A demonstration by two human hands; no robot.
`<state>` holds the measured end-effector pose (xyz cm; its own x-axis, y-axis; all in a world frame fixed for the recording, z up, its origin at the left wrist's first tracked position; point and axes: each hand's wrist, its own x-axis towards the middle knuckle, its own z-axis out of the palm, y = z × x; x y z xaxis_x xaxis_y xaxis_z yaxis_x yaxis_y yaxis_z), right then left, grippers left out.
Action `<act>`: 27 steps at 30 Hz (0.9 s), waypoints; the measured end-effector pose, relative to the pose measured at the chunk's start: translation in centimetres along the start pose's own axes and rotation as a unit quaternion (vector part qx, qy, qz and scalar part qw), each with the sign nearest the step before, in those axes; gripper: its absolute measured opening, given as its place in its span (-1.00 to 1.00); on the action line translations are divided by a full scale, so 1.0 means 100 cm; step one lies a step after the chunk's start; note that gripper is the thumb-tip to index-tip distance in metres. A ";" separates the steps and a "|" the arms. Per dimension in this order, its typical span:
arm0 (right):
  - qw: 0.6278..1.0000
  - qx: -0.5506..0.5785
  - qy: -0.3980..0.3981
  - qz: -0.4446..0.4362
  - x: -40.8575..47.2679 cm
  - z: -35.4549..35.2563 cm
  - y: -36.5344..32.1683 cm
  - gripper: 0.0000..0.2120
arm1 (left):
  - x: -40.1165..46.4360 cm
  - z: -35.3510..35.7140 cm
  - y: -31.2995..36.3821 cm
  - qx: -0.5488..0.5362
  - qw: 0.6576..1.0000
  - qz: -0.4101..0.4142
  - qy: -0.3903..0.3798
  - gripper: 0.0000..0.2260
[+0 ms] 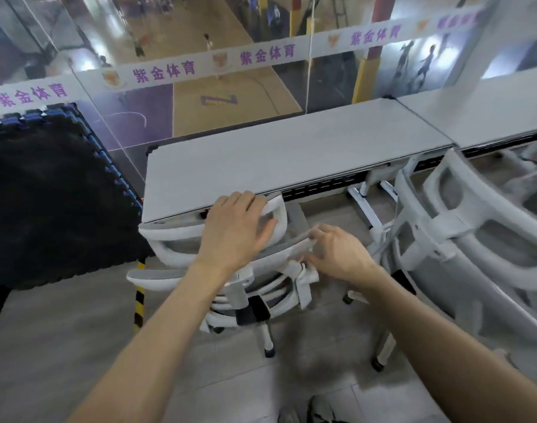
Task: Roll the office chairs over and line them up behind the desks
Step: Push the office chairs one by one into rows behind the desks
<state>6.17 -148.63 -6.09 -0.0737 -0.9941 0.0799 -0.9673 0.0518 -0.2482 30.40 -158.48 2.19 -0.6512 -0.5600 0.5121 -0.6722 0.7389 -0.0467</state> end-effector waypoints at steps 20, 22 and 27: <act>0.878 0.000 0.187 0.441 -0.247 -0.021 0.194 -0.44 | 0.220 0.111 0.324 -0.091 0.921 0.339 -0.166 -0.06; 0.879 0.000 0.180 0.441 -0.240 -0.004 0.199 -0.34 | 0.215 0.125 0.325 -0.097 0.932 0.325 -0.130 -0.09; 0.872 -0.059 0.279 0.398 -0.246 0.025 0.203 -0.39 | 0.192 0.126 0.325 -0.104 0.947 0.298 -0.061 -0.30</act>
<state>-11.07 -123.36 -15.47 -0.8075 -0.4397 0.3933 -0.5720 0.7464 -0.3400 -8.35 -149.91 -0.30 -0.9378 -0.0499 0.3437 -0.0965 0.9881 -0.1197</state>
